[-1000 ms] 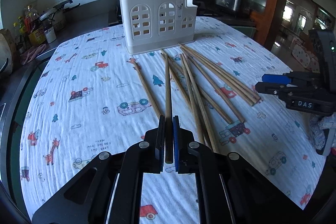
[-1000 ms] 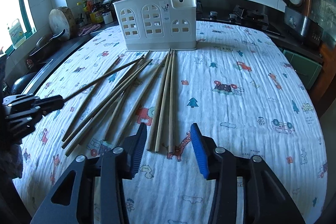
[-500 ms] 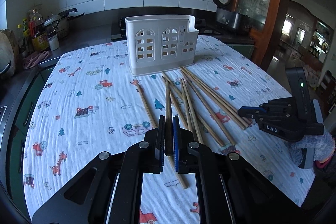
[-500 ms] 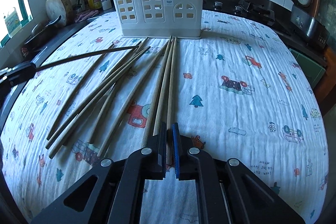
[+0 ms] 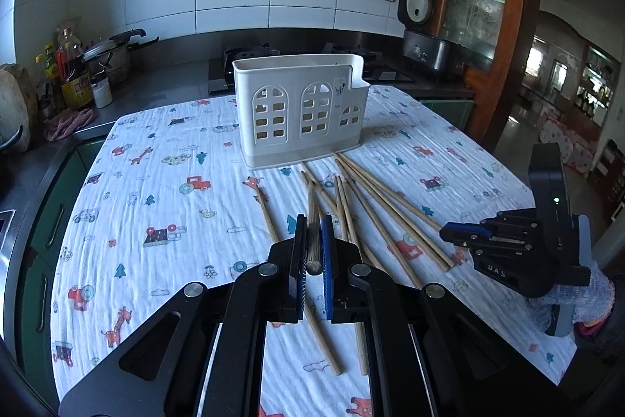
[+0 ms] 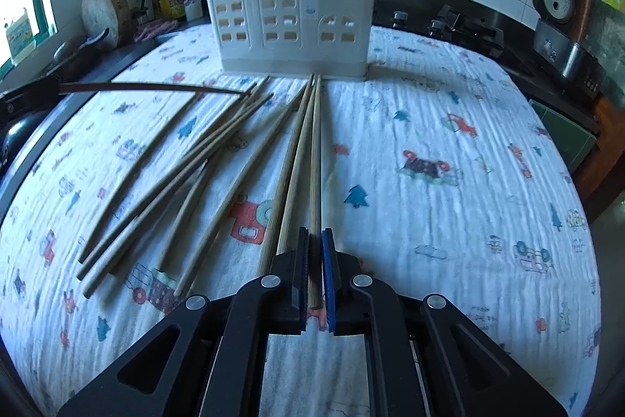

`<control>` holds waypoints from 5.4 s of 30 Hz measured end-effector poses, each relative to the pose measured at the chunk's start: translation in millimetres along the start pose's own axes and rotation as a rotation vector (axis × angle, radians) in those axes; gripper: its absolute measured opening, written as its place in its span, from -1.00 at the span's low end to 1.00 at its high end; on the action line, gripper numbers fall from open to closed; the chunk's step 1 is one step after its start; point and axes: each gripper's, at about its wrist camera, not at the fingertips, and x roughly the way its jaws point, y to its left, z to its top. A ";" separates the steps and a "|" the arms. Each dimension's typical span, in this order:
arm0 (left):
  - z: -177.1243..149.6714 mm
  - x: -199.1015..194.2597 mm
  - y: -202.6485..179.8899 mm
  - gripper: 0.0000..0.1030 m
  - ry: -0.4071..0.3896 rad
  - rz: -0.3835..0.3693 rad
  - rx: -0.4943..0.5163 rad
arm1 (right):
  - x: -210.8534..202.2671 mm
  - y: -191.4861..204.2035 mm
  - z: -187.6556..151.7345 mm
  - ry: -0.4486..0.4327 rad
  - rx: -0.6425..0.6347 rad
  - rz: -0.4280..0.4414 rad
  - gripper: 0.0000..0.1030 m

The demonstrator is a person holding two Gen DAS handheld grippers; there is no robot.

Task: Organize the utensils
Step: 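Lift both held chopsticks and carry them over the white utensil holder, then lower both chopsticks into the holder slots and open both grippers, then close the left gripper on another chopstick while the right gripper grasps one too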

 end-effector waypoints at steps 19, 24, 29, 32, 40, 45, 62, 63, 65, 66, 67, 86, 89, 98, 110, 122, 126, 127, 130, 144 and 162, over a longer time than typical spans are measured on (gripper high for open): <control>69.5 -2.6 0.2 -0.88 -0.016 -0.005 -0.008 | -104.6 -24.4 126.7 -0.231 -0.067 0.023 -0.87; 89.0 -5.7 2.2 -0.89 -0.026 0.006 0.005 | -115.0 -36.0 173.6 -0.227 -0.063 0.041 -0.87; 115.1 -16.4 3.9 -0.89 -0.050 0.012 0.017 | -126.1 -47.0 216.2 -0.223 -0.034 0.079 -0.87; 136.9 -28.8 4.3 -0.89 -0.079 0.015 0.025 | -129.3 -49.6 238.1 -0.230 -0.029 0.073 -0.87; 204.9 -61.7 2.0 -0.89 -0.211 0.045 0.050 | -127.9 -49.7 279.7 -0.248 -0.027 0.039 -0.87; 233.2 -57.9 7.3 -0.89 -0.261 0.080 0.037 | -126.2 -48.3 295.6 -0.269 -0.025 0.034 -0.87; 223.9 44.7 58.9 -0.89 -0.140 0.092 -0.107 | -58.2 -31.6 282.0 -0.169 -0.068 0.040 -0.87; 220.7 48.6 59.8 -0.89 -0.130 0.094 -0.105 | -54.9 -32.2 281.3 -0.163 -0.066 0.040 -0.87; 217.3 56.2 60.5 -0.89 -0.110 0.095 -0.104 | -48.5 -33.2 279.1 -0.151 -0.062 0.041 -0.87; 214.5 59.1 61.4 -0.89 -0.103 0.092 -0.105 | -46.1 -34.0 278.2 -0.146 -0.060 0.041 -0.87; 211.5 61.9 62.3 -0.88 -0.096 0.087 -0.106 | -43.2 -34.5 276.7 -0.141 -0.060 0.040 -0.87; 197.2 79.2 64.8 -0.88 -0.039 0.095 -0.111 | -24.9 -41.0 272.1 -0.114 -0.033 0.040 -0.87; 197.3 79.3 64.9 -0.88 -0.038 0.094 -0.111 | -24.4 -40.9 272.0 -0.113 -0.034 0.039 -0.87; 195.6 76.3 64.0 -0.87 -0.041 0.102 -0.102 | -28.4 -38.5 271.5 -0.122 -0.036 0.035 -0.85; 194.3 41.7 56.2 -0.40 -0.072 0.130 -0.099 | -77.2 -34.8 264.8 -0.208 -0.050 -0.006 -0.48; 154.9 -26.2 44.7 -0.10 -0.134 0.125 -0.101 | -141.5 -15.6 192.0 -0.309 -0.101 0.010 -0.12; 127.4 -37.2 39.3 -0.01 -0.132 0.105 -0.113 | -137.1 -7.4 156.1 -0.288 -0.118 0.009 -0.11; 119.4 -38.8 38.1 -0.01 -0.128 0.099 -0.115 | -133.2 -5.7 145.4 -0.282 -0.120 0.004 -0.11; 94.7 -40.5 34.6 -0.01 -0.115 0.077 -0.123 | -120.6 -2.4 119.3 -0.252 -0.118 0.008 -0.11; -15.9 -10.5 12.0 -0.13 0.043 -0.008 -0.116 | -52.7 14.9 20.0 -0.098 -0.063 0.043 -0.11; -70.8 44.0 -19.6 -0.81 0.240 -0.118 -0.067 | -20.6 5.8 2.3 -0.026 0.007 0.046 -0.31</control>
